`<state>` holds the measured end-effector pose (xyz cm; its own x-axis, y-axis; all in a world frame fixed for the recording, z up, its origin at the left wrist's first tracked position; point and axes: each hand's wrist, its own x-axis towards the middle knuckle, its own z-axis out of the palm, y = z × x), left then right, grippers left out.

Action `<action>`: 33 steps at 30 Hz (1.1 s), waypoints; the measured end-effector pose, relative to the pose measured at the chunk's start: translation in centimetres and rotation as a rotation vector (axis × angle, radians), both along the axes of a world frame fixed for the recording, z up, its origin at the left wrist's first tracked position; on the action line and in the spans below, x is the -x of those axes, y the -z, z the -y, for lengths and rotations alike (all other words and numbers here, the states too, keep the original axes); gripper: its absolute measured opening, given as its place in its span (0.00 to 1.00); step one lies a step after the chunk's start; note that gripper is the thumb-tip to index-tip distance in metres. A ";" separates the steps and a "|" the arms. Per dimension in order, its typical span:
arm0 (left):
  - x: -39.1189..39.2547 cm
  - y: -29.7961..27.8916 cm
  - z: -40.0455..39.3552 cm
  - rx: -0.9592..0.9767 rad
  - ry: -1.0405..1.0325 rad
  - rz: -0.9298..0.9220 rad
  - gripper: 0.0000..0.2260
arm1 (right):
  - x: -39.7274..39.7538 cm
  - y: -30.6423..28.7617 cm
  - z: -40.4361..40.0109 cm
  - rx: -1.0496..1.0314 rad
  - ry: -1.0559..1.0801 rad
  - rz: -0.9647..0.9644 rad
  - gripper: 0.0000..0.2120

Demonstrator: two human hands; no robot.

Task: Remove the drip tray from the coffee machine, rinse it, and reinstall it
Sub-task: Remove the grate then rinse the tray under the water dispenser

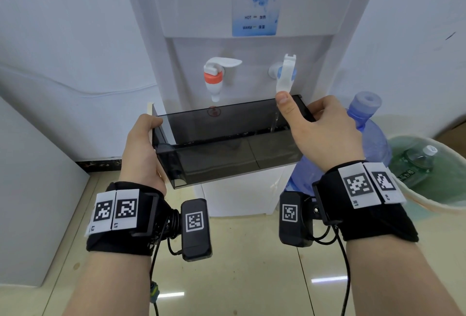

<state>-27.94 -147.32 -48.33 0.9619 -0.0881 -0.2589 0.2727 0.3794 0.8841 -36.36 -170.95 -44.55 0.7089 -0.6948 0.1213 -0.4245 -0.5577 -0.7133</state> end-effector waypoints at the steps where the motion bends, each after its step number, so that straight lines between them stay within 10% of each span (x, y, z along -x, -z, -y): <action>1: 0.1 0.0 0.1 0.001 0.004 -0.003 0.14 | 0.0 0.0 0.1 0.003 0.000 0.000 0.39; 33: -0.3 0.4 0.4 -0.013 0.003 -0.019 0.12 | 0.1 -0.1 0.4 0.006 0.004 -0.014 0.38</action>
<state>-27.67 -147.74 -48.76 0.9564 -0.0880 -0.2784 0.2910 0.3672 0.8835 -36.50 -171.33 -44.49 0.7078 -0.6969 0.1154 -0.4368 -0.5602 -0.7038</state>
